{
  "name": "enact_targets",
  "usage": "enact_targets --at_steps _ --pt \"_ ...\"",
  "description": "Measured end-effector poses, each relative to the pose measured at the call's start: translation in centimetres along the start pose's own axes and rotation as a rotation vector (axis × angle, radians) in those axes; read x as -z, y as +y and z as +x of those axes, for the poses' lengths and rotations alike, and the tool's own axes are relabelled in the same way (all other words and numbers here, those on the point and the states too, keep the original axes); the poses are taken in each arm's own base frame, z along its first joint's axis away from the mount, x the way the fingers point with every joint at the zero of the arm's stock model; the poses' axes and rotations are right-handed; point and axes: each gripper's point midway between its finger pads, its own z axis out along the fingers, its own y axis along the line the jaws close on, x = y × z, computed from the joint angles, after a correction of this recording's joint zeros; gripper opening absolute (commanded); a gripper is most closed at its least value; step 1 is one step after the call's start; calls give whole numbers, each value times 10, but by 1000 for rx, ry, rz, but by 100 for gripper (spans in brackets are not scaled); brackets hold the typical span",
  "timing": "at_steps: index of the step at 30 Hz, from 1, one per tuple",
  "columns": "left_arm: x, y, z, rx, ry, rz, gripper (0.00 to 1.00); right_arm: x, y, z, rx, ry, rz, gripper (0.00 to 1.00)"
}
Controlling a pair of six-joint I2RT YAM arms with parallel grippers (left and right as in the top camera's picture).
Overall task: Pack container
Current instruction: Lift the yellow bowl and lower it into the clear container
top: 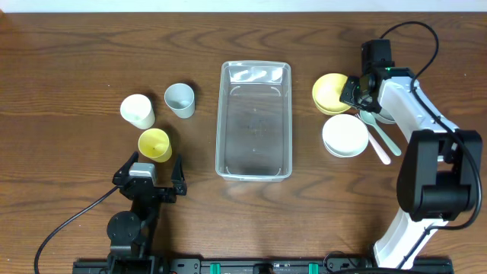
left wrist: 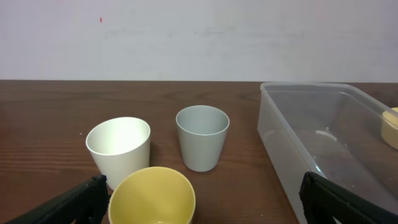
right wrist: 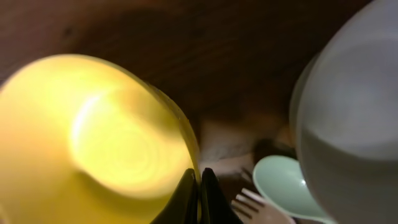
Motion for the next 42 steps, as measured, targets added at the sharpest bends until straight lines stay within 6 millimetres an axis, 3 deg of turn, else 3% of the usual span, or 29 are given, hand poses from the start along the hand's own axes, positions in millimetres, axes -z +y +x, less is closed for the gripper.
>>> enact_targets --at_steps 4,14,19,22,26,29,32,39,42 --pt "0 0 0 0 0 0 98 21 9 -8 24 -35 -54 1" --pt "0 0 0 0 0 0 98 106 39 -30 77 -191 -245 1" --pt "0 0 0 0 0 0 98 146 83 -31 155 -250 -455 1" --pt "0 0 0 0 0 0 98 170 125 -19 242 -278 -575 1" --pt "0 0 0 0 0 0 98 183 172 6 341 -284 -662 1" --pt "0 0 0 0 0 0 98 183 203 27 394 -285 -677 1" --pt "0 0 0 0 0 0 98 169 220 42 412 -266 -658 1" --pt "0 0 0 0 0 0 98 96 222 53 375 -174 -547 1" --pt "0 0 0 0 0 0 98 75 219 58 371 -141 -514 1"
